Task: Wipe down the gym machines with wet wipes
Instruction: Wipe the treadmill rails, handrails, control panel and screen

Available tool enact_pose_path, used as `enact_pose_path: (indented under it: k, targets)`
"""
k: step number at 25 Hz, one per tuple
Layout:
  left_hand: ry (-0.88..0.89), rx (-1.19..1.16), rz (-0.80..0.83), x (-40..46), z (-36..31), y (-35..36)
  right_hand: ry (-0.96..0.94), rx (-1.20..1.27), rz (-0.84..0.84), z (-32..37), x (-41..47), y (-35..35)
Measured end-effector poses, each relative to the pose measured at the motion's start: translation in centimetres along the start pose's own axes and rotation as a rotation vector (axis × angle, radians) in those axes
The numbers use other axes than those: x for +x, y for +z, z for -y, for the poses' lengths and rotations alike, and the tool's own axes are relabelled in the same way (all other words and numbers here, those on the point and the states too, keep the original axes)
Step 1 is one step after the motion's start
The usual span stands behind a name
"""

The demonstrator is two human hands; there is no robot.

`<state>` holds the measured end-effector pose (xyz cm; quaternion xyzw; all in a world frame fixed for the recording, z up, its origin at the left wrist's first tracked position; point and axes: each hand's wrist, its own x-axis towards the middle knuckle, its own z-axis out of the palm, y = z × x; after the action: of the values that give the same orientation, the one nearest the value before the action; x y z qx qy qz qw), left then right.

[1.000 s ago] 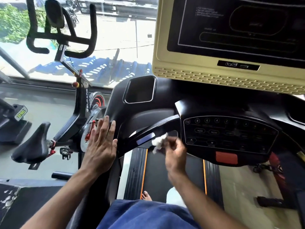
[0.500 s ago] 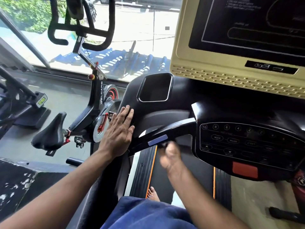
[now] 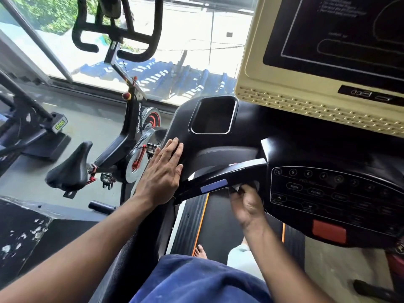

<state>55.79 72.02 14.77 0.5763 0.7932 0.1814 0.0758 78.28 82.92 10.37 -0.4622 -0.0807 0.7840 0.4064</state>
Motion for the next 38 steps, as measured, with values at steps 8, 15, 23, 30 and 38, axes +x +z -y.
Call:
enact_pose_path:
  k: [8,15,23,30,38]
  targets:
    - [-0.008,0.028,-0.038,-0.1,-0.4,-0.4,0.138,-0.402,0.269,-7.2,-1.4,2.7]
    - [0.006,0.021,-0.043,-0.1,-0.3,-0.2,-0.005,-1.193,0.298,-3.1,-2.9,1.8]
    - [0.034,0.009,-0.043,0.0,0.1,0.5,-1.446,-1.638,0.507,5.4,-5.3,7.5]
    - [0.007,0.077,0.006,0.3,1.0,1.2,-1.448,-2.025,0.692,0.0,-2.1,4.1]
    - [0.318,0.006,-0.025,1.0,-10.4,3.8,-1.456,-1.885,0.268,18.7,-3.5,-3.8]
